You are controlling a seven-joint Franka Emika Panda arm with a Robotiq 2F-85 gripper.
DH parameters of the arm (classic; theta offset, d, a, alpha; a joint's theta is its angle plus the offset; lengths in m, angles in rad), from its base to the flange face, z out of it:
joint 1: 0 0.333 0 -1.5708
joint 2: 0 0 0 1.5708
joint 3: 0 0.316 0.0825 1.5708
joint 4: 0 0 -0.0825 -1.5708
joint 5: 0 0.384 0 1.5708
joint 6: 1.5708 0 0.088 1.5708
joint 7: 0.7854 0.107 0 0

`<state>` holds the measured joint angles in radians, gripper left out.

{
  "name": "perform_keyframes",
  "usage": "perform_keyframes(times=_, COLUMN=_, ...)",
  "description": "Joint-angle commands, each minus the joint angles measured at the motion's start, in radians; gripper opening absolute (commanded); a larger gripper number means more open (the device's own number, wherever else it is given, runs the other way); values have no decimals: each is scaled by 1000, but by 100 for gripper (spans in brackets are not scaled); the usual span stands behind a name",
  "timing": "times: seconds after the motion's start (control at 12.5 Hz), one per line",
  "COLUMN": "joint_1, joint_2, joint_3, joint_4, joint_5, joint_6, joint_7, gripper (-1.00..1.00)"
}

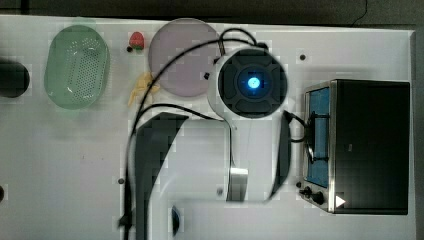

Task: Pick Ketchup from oven and place it on table.

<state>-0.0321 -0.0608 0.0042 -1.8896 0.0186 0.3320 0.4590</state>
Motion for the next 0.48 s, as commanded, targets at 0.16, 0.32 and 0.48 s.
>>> perform_keyframes(times=0.16, joint_1=-12, joint_2=-36, joint_3=-17, joint_4=119, joint_5=-13, joint_6=-233, joint_7=18, gripper=100)
perform_keyframes(times=0.32, joint_1=-12, joint_2=-36, joint_3=-18, joint_4=129, joint_5=-13, joint_6=-228, joint_7=18, gripper=100)
perform_keyframes(times=0.48, joint_1=-12, joint_2=-34, joint_3=-18, joint_4=128, joint_5=-13, joint_6=-229, joint_7=18, gripper=100)
